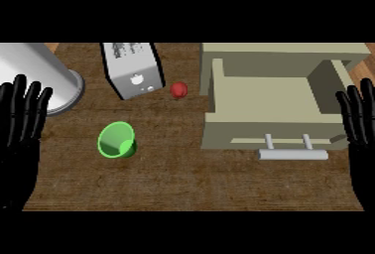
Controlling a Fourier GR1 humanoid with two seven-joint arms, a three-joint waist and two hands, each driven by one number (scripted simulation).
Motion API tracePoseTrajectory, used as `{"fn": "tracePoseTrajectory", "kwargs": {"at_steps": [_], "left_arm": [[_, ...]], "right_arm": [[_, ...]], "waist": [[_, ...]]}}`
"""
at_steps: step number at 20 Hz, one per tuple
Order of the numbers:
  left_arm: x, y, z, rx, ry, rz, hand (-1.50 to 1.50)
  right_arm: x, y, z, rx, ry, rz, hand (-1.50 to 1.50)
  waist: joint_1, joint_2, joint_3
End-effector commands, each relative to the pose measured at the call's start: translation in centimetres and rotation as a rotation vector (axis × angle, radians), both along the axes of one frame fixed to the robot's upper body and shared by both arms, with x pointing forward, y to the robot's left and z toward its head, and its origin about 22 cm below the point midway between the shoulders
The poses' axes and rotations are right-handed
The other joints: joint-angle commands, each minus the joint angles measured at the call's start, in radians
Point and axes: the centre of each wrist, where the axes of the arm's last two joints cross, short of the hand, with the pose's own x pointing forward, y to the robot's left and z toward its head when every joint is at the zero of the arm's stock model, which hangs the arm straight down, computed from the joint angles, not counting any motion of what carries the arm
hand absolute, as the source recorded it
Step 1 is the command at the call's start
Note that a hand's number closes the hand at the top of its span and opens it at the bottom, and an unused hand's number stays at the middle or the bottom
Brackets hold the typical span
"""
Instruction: Pick up the cup, place it into the drawer and close the drawer
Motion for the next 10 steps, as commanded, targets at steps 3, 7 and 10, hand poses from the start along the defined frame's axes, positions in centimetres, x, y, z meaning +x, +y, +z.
{"fn": "tracePoseTrajectory", "kwargs": {"at_steps": [3, 7, 10], "left_arm": [[0.7, -1.3, -0.4, 0.004, -0.001, -0.179, -1.50], [1.6, -1.9, -2.6, -0.188, 0.139, -0.387, -1.50], [2.5, -1.3, -2.1, -0.210, 0.155, -0.409, -1.50]], "right_arm": [[0.1, 1.6, 0.0, 0.000, 0.012, 0.057, -1.50], [0.4, 2.2, -0.4, 0.095, 0.070, 0.192, -1.50], [1.0, 2.0, -0.2, 0.103, 0.085, 0.186, -1.50]], "waist": [[-0.005, 0.004, 0.016], [-0.011, 0.006, 0.016], [-0.004, 0.004, 0.016]]}}
